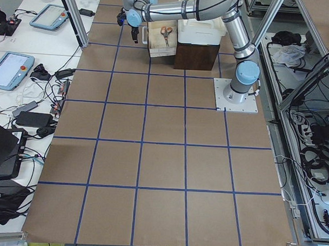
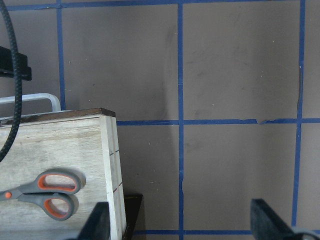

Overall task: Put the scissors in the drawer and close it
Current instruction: 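Bring the left gripper down to the drawer's front edge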

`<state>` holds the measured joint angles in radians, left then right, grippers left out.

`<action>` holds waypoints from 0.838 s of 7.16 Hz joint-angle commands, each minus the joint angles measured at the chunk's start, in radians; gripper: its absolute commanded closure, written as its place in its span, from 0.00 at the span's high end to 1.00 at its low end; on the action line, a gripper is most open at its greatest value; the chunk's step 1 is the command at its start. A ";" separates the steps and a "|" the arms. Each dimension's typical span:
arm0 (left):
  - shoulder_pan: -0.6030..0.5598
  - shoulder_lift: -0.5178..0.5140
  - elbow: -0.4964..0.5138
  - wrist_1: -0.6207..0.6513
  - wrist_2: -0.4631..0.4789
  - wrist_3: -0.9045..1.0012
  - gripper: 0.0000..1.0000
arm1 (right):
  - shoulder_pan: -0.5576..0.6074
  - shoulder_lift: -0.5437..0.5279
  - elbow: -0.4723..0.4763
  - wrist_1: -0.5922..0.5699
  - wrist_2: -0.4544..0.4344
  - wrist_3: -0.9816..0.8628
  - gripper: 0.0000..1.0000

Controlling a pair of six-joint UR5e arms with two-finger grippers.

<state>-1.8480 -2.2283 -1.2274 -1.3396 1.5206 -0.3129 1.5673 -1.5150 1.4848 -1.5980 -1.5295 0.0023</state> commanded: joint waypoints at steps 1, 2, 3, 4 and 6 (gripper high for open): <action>0.000 -0.023 0.017 -0.004 -0.003 -0.005 0.99 | -0.001 -0.001 0.000 0.000 0.000 -0.005 1.00; 0.001 -0.040 0.017 -0.010 0.000 -0.015 0.99 | -0.001 0.001 0.000 0.000 0.000 -0.005 1.00; 0.000 -0.048 0.017 -0.009 -0.002 -0.015 0.99 | -0.001 -0.001 0.002 0.001 0.000 -0.007 1.00; 0.000 -0.062 0.019 -0.006 -0.005 -0.018 1.00 | -0.001 -0.001 0.002 0.000 0.002 -0.007 1.00; 0.000 -0.068 0.017 -0.001 -0.007 -0.043 1.00 | -0.001 -0.001 0.002 0.001 0.000 -0.007 1.00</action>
<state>-1.8484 -2.2914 -1.2095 -1.3446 1.5156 -0.3412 1.5662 -1.5155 1.4863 -1.5973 -1.5283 -0.0045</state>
